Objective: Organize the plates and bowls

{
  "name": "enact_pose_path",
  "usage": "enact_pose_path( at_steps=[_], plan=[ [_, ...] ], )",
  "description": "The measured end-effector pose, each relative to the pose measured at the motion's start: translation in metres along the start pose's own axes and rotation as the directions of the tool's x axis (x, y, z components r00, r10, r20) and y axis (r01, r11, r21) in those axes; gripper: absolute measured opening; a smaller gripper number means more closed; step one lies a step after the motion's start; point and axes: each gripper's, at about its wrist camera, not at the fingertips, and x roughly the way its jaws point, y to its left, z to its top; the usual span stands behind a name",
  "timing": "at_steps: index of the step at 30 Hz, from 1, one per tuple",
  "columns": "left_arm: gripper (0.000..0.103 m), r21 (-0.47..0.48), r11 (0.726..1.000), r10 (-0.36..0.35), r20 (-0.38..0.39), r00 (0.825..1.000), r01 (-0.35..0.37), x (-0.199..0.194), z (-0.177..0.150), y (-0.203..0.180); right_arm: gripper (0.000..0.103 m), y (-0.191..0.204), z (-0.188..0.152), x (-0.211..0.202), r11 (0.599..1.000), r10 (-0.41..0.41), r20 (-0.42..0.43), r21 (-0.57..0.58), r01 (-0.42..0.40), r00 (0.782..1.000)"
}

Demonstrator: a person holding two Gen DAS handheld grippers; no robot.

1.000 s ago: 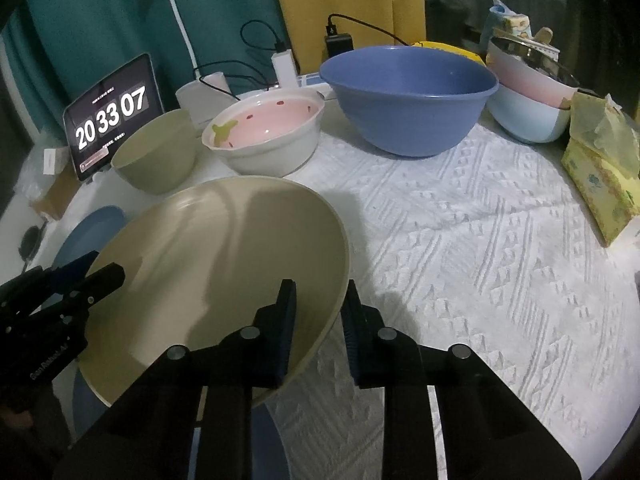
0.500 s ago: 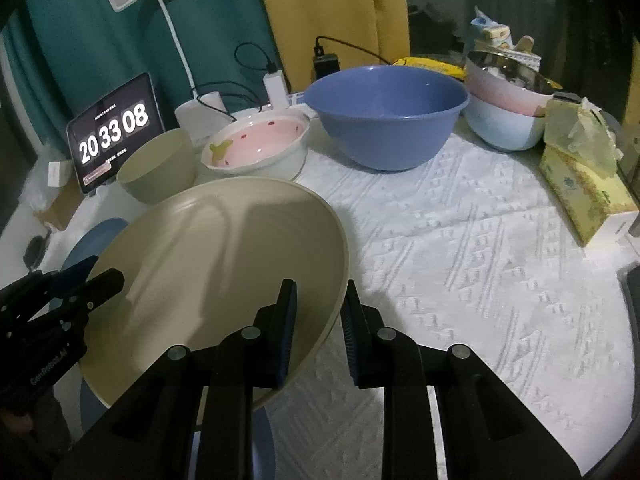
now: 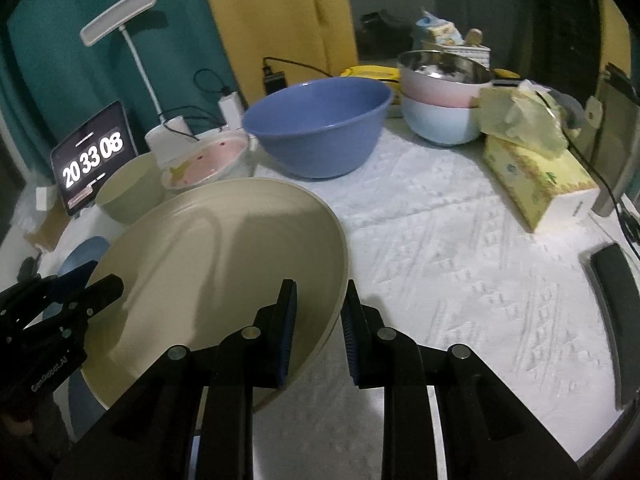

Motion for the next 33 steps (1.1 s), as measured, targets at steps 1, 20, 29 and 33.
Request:
enact_pose_path(
  at_steps=[1, 20, 29, 33],
  plan=[
    [0.032, 0.004, 1.000, -0.002, -0.002, 1.000, 0.002, 0.001, 0.001, -0.002, 0.024, -0.004, 0.000, 0.000, 1.000, -0.001, 0.000, 0.005, 0.001, 1.000],
    [0.033, 0.045, 0.998, -0.034, -0.070, 0.997, 0.037, 0.038, 0.013, -0.035, 0.024, -0.046, 0.000, 0.015, 0.998, -0.027, -0.026, 0.064, 0.028, 0.999],
    [0.034, 0.050, 0.997, -0.058, -0.117, 0.991, 0.064, 0.046, 0.011, -0.037, 0.024, -0.053, -0.006, 0.021, 0.996, -0.041, -0.046, 0.082, 0.044, 0.998],
    [0.034, 0.040, 0.997, -0.064, -0.125, 0.990, 0.070, 0.045, 0.012, -0.035, 0.024, -0.053, -0.006, 0.021, 0.993, -0.052, -0.048, 0.100, 0.056, 0.998]
  ],
)
